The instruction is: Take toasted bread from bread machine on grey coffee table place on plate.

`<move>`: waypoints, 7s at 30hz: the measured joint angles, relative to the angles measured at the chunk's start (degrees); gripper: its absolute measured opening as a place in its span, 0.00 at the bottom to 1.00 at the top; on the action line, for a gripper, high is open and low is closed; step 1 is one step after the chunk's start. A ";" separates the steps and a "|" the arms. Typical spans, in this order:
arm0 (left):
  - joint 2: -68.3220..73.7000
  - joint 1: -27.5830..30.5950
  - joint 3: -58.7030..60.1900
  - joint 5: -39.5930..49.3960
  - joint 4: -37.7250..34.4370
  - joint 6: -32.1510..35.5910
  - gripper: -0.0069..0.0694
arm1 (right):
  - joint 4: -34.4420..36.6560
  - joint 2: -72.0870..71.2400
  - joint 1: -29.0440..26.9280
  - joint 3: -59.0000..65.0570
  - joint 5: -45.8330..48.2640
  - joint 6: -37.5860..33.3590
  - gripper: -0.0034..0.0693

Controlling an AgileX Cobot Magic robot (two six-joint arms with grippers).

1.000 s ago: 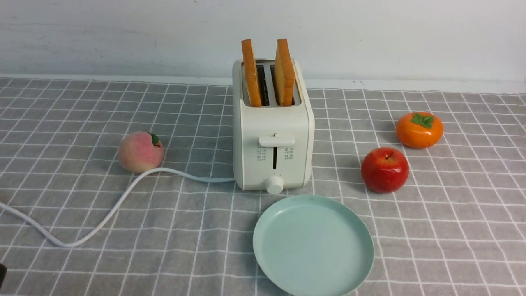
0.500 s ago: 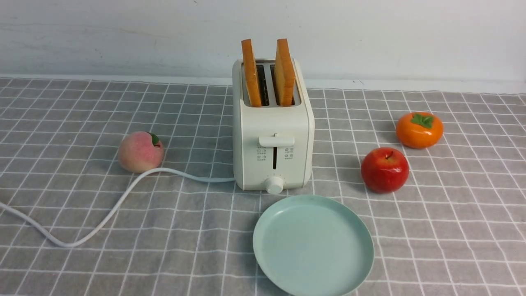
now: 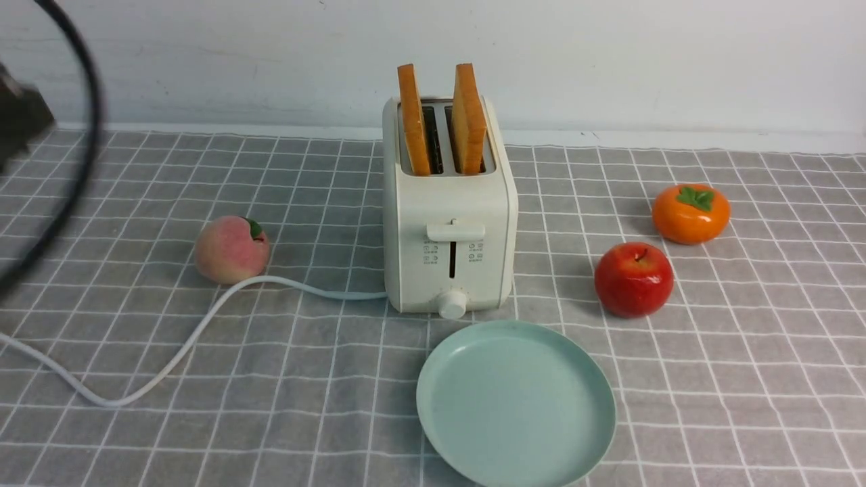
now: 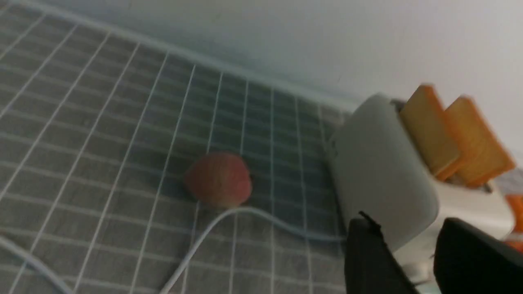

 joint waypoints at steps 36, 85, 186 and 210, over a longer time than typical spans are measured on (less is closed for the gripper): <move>17.96 0.00 -0.24 19.71 -20.00 8.31 0.40 | 18.88 61.12 24.38 -51.72 14.68 -28.34 0.61; 17.96 0.00 -0.39 22.83 -24.91 8.31 0.40 | 39.18 43.78 21.18 -20.00 33.06 -38.99 0.18; 62.11 -21.45 -39.42 25.05 -38.17 15.79 0.33 | 12.01 0.68 16.25 -7.36 38.34 -36.17 0.40; 31.02 -20.01 -40.98 41.29 -9.77 8.64 0.64 | -1.42 1.00 16.25 -7.36 45.41 -12.16 0.35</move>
